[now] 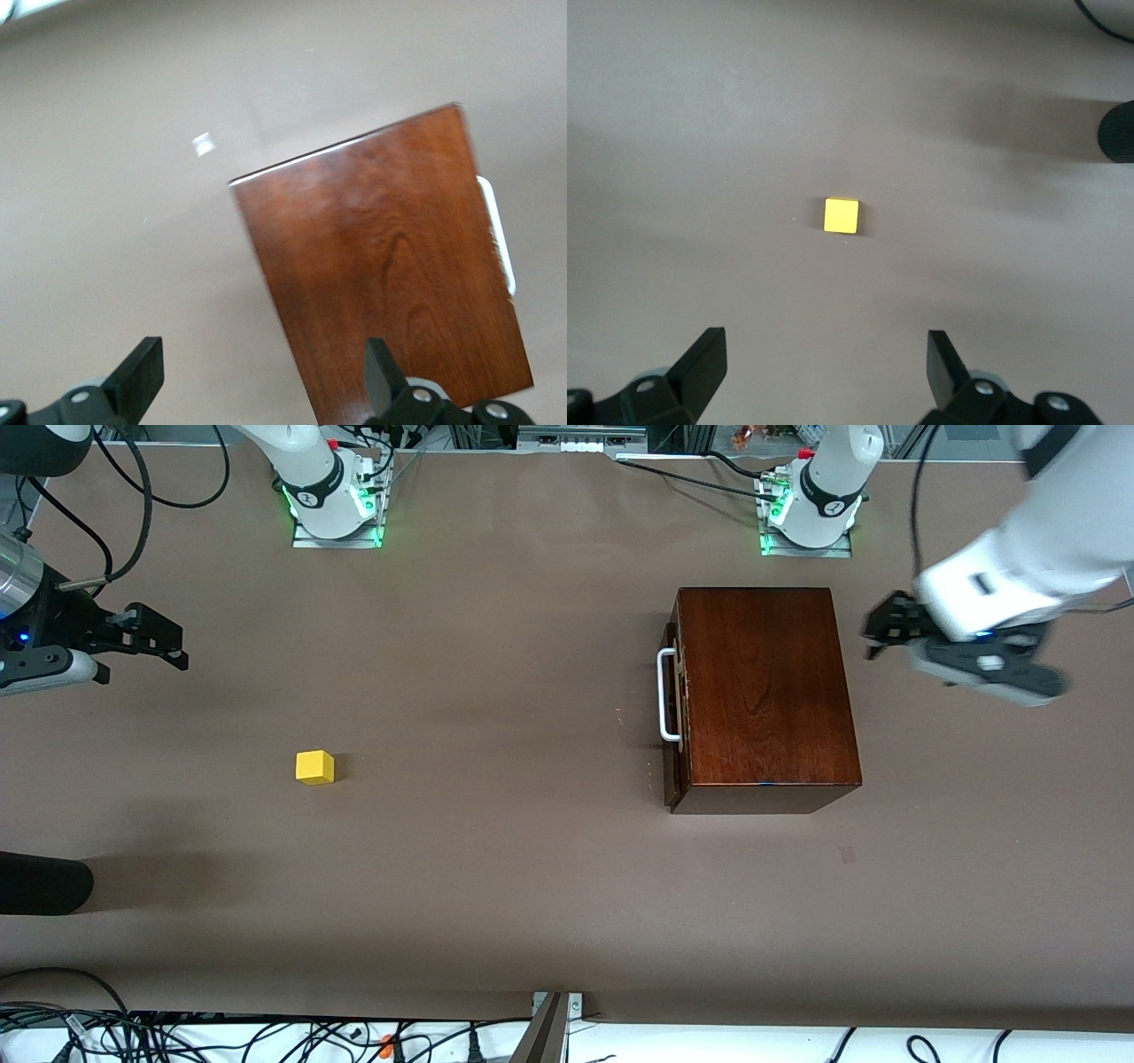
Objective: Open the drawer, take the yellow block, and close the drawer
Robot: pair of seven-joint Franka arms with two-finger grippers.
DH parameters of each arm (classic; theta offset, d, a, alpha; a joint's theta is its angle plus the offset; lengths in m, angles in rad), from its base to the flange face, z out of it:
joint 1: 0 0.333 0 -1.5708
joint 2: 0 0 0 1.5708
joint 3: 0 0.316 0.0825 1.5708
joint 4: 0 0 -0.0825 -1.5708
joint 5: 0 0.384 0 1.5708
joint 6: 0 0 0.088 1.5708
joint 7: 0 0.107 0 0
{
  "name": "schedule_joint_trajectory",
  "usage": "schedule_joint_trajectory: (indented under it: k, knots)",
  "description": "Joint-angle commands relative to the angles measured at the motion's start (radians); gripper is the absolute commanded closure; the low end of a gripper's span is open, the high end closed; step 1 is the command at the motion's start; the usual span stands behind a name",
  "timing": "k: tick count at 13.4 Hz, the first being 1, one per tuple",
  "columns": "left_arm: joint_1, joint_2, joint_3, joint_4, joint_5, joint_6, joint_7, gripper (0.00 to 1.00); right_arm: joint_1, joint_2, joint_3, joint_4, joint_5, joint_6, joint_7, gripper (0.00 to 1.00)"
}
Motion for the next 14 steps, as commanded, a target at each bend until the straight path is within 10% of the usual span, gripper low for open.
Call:
schedule_joint_trajectory:
  k: [1, 14]
  knots:
    - [-0.008, -0.085, 0.079, -0.116, -0.026, 0.048, -0.089, 0.00, -0.010, 0.010, 0.007, 0.027, 0.000, -0.008, 0.002, 0.00]
    - [-0.008, -0.079, 0.125, -0.073, -0.018, -0.021, -0.066, 0.00, -0.010, 0.009, 0.007, 0.027, -0.002, -0.022, -0.004, 0.00]
